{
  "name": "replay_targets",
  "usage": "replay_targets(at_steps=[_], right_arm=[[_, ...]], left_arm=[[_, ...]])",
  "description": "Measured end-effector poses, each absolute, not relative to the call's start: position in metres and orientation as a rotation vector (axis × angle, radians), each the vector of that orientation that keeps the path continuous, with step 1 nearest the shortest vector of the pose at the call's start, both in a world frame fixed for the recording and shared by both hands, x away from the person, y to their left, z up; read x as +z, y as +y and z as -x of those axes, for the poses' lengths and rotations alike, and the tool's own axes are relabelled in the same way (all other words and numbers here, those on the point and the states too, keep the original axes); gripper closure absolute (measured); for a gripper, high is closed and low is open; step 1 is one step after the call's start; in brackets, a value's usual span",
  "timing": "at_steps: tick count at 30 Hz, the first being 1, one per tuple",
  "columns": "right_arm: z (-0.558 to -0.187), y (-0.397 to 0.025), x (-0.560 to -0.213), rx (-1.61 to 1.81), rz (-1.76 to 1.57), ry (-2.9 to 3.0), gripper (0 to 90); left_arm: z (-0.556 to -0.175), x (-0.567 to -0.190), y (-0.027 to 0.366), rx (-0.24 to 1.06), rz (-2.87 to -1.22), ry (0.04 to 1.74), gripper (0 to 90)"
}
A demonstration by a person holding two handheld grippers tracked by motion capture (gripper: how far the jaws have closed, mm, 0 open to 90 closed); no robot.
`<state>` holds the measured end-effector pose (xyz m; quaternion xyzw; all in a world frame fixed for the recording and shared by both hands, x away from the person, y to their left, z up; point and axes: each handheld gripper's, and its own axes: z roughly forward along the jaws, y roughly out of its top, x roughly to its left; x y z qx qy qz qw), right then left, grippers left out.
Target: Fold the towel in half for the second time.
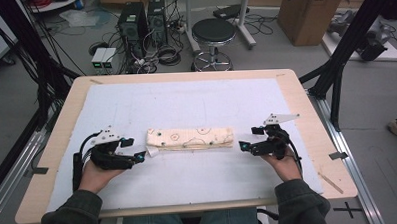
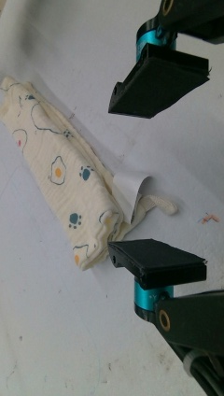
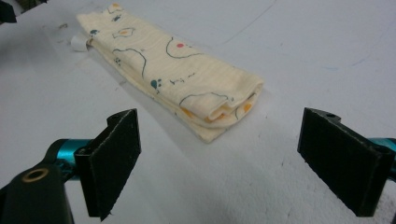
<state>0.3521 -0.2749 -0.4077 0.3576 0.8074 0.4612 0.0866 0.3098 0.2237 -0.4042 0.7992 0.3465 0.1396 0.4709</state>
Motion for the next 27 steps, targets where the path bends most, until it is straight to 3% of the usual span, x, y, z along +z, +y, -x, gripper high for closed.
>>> replay_targets(at_steps=[27], right_arm=[[-0.323, -0.291, -0.414, 1.352, -1.068, 2.385, 12.4]], left_arm=[[-0.282, -0.414, 0.234, 0.354, -1.942, 0.853, 27.5]])
